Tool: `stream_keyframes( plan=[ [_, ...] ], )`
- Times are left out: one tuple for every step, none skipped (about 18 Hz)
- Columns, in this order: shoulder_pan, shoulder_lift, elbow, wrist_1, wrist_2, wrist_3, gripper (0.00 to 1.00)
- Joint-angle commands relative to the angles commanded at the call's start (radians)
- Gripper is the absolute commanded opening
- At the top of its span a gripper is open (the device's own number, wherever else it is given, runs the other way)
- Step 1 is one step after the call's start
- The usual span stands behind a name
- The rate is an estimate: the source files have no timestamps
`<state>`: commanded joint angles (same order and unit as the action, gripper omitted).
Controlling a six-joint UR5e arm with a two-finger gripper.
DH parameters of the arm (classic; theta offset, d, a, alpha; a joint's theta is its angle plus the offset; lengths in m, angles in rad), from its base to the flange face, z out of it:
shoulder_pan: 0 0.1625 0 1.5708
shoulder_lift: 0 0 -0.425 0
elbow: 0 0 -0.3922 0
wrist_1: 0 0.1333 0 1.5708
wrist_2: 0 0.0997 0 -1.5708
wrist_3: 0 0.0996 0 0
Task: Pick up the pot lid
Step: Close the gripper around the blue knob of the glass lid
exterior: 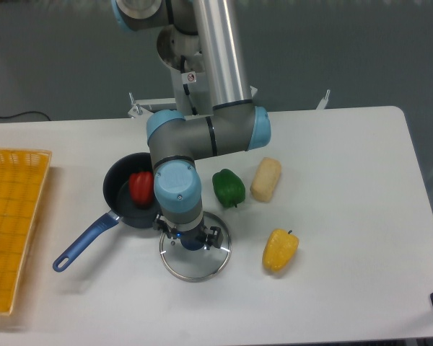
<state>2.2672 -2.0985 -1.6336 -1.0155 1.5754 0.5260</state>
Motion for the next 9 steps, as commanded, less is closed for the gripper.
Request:
stream_keyframes(
  plan=[
    [0.000,0.000,-0.005,0.000,0.000,0.015,1.00],
    [-0.002,0.002,-0.006,0.000,0.002,0.023,1.00],
    [0.000,0.002,-0.006,-0.002,0.003,0.025,1.00],
    [-0.002,0.002,-0.006,-0.002,0.005,0.026,1.00],
    [-0.002,0.002,-0.006,-0.002,0.005,0.026,1.00],
    [-0.002,0.002,-0.006,-0.002,0.005,0.028,1.00],
    [0.000,0.005,-0.005,-0.002,0.003,0.028,0.98],
    [0.002,0.006,-0.005,-0.002,0.003,0.029,0.95],
    [0.002,0.006,-0.005,-0.002,0.003,0.029,0.94]
  ],
)
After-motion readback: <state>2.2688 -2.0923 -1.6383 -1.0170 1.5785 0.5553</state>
